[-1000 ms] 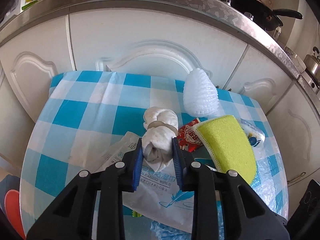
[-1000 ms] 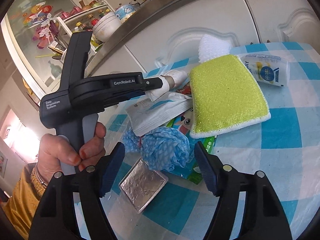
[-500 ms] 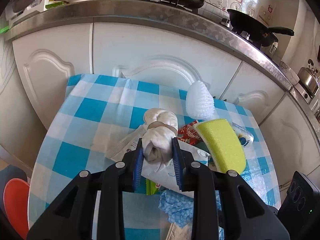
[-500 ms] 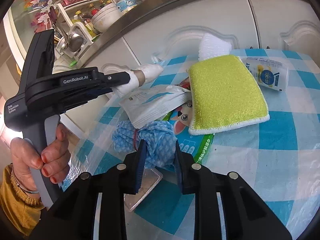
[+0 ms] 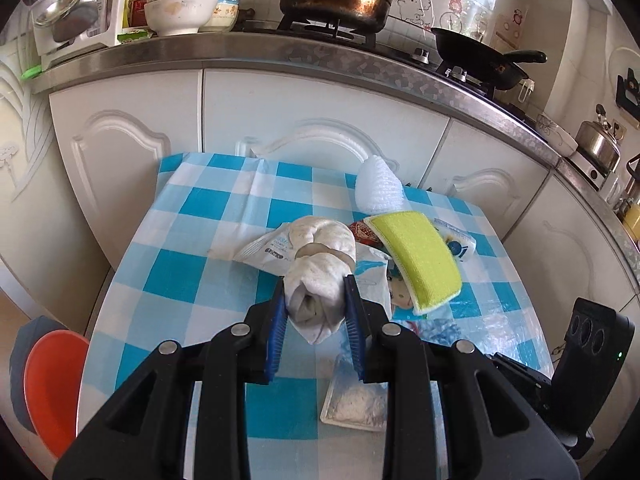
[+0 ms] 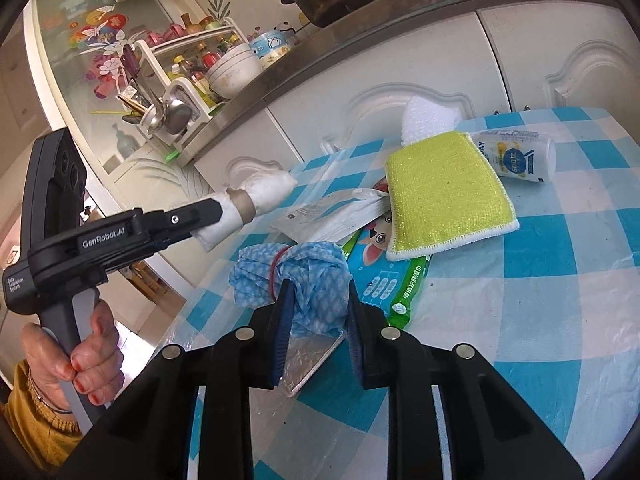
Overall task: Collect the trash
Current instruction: 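Carry both cloth bundles to the orange bucket and release them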
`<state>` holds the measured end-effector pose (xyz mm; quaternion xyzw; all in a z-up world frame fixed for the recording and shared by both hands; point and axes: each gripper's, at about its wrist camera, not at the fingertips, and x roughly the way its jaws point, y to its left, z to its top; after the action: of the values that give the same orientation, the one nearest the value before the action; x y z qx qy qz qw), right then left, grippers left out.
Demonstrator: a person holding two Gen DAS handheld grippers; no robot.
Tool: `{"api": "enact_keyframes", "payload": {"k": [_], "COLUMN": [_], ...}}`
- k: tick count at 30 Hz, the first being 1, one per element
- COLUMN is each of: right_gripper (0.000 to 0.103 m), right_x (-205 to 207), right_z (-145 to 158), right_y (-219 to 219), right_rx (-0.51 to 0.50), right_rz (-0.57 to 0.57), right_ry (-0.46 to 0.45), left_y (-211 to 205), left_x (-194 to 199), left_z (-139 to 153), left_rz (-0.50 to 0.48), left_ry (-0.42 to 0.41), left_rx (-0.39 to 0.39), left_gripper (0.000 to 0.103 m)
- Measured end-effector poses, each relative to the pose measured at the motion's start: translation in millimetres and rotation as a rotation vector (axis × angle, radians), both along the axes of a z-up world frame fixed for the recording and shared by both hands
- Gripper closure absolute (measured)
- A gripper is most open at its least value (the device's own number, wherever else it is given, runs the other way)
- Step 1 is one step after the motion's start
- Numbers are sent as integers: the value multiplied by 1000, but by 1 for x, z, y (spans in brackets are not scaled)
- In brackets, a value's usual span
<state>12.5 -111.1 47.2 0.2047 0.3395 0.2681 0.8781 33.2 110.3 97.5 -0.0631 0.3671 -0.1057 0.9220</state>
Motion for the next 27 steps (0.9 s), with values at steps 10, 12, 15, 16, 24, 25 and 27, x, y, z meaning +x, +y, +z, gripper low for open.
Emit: {"api": "enact_keyframes", "payload": {"k": [10, 12, 15, 16, 24, 25, 27], "right_gripper": [77, 77, 77, 77, 77, 77, 77], "right_x": [-21, -26, -34, -37, -63, -65, -71], "right_z": [9, 13, 22, 25, 39, 40, 43], "right_y": [-13, -14, -14, -13, 0, 3, 9], "right_rx": [74, 74, 71, 63, 8, 10, 7], "right_rz": [-12, -17, -20, -19, -14, -8, 5], "right_ry": [-9, -19, -39, -46, -64, -59, -54], "left_y": [32, 39, 49, 53, 88, 94, 104], "left_x": [-54, -67, -84, -89, -130, -135, -142], "left_z": [10, 13, 14, 14, 15, 15, 14], "left_rz": [62, 75, 90, 94, 130, 137, 151], "left_ry": [-31, -40, -48, -49, -72, -73, -74], "left_rx": [-40, -48, -38, -38, -55, -61, -74], "left_gripper": [74, 74, 74, 74, 74, 74, 74]}}
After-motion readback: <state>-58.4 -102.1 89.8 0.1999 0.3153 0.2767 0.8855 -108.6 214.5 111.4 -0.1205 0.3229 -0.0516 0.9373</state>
